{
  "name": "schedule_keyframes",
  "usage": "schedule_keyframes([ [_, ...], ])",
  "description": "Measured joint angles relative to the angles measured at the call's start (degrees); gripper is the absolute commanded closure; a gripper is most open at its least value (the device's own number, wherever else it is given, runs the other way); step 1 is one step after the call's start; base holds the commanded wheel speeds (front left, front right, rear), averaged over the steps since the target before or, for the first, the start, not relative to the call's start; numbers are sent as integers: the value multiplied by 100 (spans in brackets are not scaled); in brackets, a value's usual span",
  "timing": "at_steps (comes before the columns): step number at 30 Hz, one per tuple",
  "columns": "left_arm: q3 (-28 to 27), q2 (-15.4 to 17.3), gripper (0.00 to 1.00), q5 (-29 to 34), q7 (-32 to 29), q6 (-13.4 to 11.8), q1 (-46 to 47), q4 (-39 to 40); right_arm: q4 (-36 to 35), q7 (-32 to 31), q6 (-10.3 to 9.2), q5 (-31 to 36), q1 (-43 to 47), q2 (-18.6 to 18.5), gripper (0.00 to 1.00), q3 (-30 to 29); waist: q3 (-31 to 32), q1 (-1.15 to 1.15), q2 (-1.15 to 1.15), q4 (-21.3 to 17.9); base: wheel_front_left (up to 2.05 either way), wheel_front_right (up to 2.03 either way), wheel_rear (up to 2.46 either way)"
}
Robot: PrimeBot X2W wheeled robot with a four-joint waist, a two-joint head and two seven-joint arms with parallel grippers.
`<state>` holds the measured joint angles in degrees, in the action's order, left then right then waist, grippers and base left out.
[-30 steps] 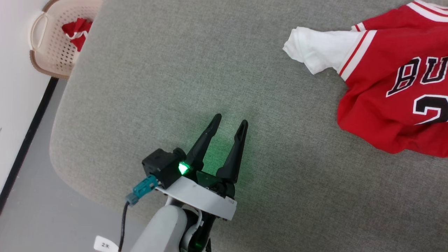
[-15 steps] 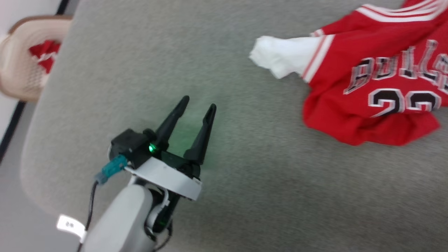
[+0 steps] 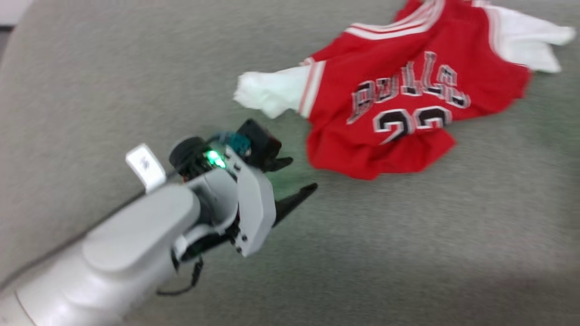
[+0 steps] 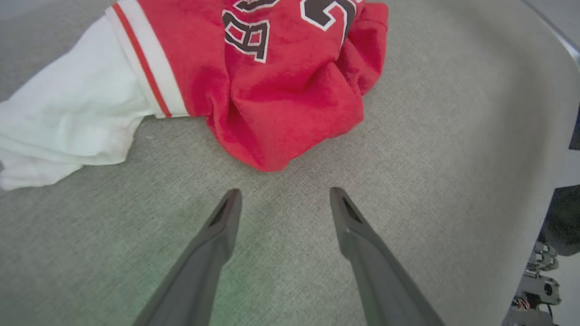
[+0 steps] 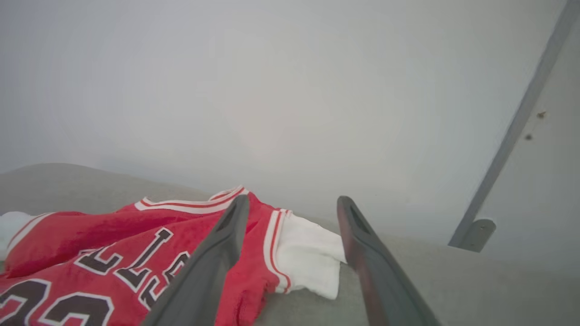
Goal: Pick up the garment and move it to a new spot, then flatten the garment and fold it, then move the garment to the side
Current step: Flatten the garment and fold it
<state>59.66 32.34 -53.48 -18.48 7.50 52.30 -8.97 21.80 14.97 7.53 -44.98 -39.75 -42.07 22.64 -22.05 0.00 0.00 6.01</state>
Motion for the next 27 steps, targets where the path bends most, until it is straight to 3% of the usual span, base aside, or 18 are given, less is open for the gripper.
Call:
schedule_keyframes([
  [7,899,-8,0,-516,-499,0,1065,-504,-812,0,0,471,924,353,0,-945,54,0,0,-607,0,0,0],
  [16,1357,-119,0,-402,-773,0,1487,-1221,-1349,-1,0,722,1326,756,0,-1238,-124,0,0,-1113,0,0,0],
  [17,1358,-124,5,-372,-812,0,1478,-1246,-1380,-4,0,735,1329,787,0,-1255,-151,0,0,-1140,0,0,0],
  [18,1340,-124,32,-269,-915,0,1465,-1233,-1410,-11,0,745,1329,810,0,-1271,-175,0,0,-1163,0,0,0],
  [19,1332,-127,71,-231,-942,0,1444,-1221,-1434,-20,0,767,1332,827,0,-1291,-196,0,0,-1179,0,0,0],
  [20,1321,-131,100,-236,-921,0,1425,-1234,-1452,-33,0,778,1340,833,0,-1307,-211,0,0,-1188,0,0,0],
  [24,1313,-141,100,-307,-755,-4,1293,-1148,-1536,-69,0,827,1400,881,0,-1333,-176,0,0,-1155,0,0,0],
  [27,1326,-44,100,-368,-804,-4,1053,-661,-1573,-107,0,840,1471,909,0,-1384,-100,0,0,-1106,0,0,0],
])
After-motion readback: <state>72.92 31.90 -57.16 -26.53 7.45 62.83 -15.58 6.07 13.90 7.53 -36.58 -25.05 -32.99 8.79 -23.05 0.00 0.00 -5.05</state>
